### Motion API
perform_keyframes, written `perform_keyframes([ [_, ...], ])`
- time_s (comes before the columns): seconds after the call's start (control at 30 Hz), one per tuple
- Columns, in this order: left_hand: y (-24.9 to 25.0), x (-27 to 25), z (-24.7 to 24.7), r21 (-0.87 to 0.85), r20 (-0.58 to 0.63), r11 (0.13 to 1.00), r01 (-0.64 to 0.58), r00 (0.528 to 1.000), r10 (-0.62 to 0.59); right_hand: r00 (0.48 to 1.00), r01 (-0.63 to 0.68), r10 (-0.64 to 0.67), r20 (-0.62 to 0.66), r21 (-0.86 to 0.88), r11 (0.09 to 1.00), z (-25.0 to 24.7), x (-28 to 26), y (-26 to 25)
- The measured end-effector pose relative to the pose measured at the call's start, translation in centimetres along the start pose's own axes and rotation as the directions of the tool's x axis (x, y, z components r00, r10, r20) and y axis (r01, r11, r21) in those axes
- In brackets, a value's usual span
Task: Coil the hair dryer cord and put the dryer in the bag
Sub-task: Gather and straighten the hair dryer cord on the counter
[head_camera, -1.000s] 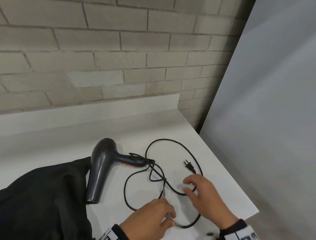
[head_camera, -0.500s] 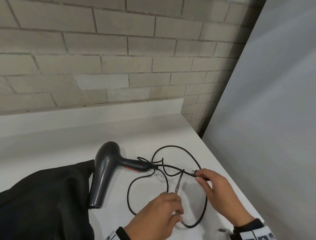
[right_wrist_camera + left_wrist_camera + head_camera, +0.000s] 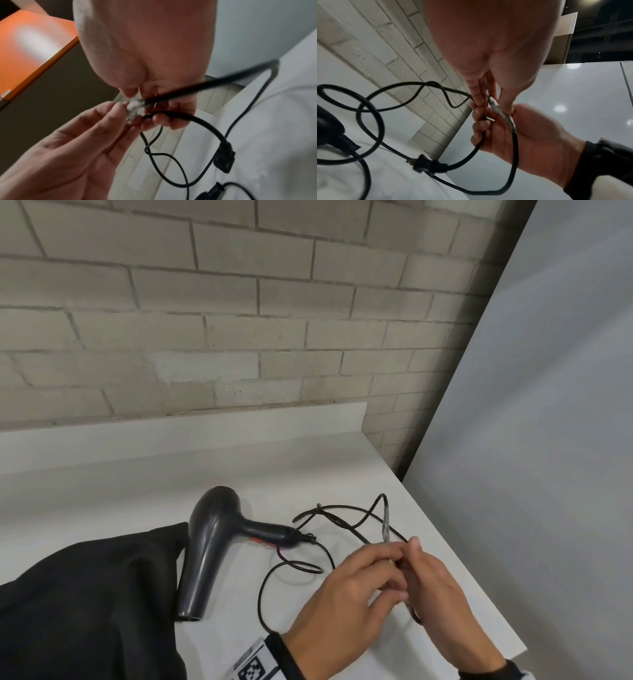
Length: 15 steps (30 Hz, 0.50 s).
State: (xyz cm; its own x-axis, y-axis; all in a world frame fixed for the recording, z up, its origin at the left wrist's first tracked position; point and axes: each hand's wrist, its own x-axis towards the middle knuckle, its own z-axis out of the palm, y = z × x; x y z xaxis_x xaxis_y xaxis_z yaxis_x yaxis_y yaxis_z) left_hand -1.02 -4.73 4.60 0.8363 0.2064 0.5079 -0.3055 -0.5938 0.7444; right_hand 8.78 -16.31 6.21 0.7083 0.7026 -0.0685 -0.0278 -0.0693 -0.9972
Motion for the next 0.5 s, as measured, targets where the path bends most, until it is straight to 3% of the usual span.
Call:
perform_keyframes([
  [0.13, 0.1, 0.7, 0.0, -0.068, -0.045, 0.995, 0.079, 0.996, -0.082, 0.986, 0.069, -0.084, 0.143, 0.107, 0.992, 0.3, -0.3, -0.3],
  [0.27, -0.1, 0.1, -0.6, -0.084, -0.166, 0.996, 0.037, 0.985, -0.051, 0.964, 0.065, -0.082, 0.251, 0.075, 0.995, -0.4, -0.5, -0.5],
  [0.4, -1.0, -0.2, -1.3, 0.034, -0.379, 0.995, 0.097, 0.922, -0.077, 0.997, 0.010, -0.015, 0.075, 0.076, 0.997, -0.5, -0.4, -0.1],
  [0.5, -2.4, 0.0, -2.0, -0.048, -0.446, 0.952, 0.304, 0.846, -0.292, 1.000, 0.017, -0.018, 0.007, 0.137, 0.990, -1.1, -0.2, 0.4],
])
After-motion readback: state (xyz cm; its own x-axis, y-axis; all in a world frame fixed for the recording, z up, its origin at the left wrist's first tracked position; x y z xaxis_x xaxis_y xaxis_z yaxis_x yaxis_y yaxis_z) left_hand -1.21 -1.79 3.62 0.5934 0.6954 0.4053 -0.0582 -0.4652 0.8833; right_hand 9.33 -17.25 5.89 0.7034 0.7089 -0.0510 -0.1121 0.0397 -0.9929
